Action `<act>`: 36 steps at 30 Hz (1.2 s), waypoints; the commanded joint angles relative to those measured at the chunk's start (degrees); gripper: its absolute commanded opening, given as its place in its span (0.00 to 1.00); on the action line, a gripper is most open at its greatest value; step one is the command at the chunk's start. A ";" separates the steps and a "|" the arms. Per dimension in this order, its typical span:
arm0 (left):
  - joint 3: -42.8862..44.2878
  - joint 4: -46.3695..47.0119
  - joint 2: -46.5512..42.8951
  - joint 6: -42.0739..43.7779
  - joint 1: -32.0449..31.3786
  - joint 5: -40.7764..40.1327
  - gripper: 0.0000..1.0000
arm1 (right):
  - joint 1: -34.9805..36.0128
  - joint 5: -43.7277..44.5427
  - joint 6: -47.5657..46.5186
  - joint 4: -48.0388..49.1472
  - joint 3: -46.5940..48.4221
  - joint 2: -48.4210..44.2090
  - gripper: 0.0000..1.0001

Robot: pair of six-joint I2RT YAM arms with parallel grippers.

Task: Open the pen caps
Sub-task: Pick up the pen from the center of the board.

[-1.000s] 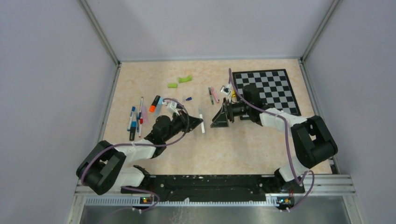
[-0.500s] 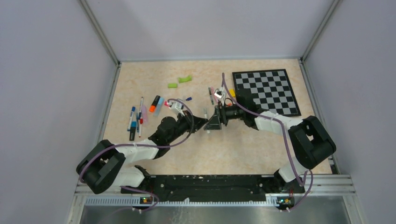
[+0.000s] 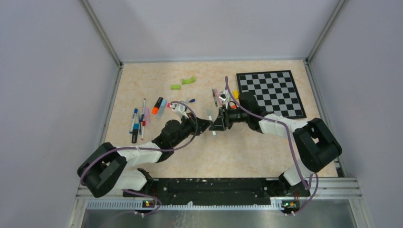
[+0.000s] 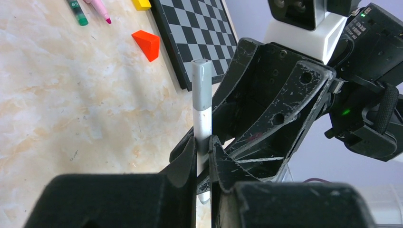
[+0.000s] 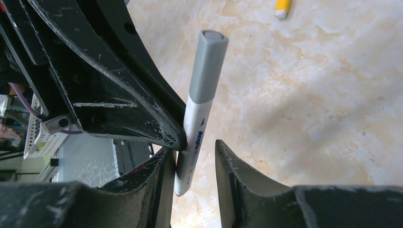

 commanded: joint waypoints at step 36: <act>-3.76 17.98 -6.33 2.48 4.85 14.18 0.57 | 0.82 -19.44 -9.41 -1.54 -0.21 -3.58 0.00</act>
